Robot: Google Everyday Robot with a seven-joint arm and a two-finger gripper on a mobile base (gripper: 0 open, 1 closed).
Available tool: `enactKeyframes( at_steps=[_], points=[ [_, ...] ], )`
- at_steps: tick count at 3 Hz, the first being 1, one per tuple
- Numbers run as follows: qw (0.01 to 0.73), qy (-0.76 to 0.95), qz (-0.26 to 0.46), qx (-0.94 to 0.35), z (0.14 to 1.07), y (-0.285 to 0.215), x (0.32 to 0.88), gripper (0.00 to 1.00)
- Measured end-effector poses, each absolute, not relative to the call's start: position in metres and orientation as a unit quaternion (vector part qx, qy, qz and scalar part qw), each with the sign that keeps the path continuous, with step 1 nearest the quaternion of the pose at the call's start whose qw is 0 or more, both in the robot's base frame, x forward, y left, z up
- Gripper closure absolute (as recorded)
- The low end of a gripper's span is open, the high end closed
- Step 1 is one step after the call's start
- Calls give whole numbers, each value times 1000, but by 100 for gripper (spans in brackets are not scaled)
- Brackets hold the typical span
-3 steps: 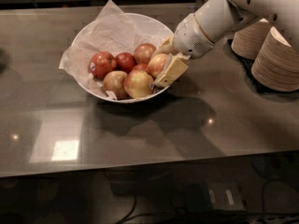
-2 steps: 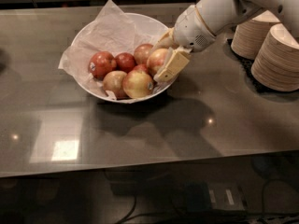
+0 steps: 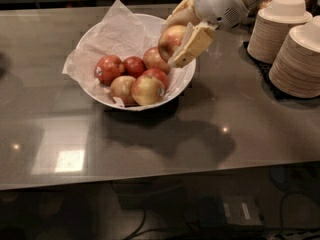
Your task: Pick apple from white bowl
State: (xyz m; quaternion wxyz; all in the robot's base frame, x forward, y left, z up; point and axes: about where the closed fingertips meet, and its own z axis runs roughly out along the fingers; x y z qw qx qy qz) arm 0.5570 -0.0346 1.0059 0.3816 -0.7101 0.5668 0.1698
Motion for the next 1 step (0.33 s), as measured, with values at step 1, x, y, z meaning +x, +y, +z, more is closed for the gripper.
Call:
enactKeyframes(
  at_steps=[1],
  points=[
    [396, 545, 150, -723, 1033, -33, 548, 100]
  ],
)
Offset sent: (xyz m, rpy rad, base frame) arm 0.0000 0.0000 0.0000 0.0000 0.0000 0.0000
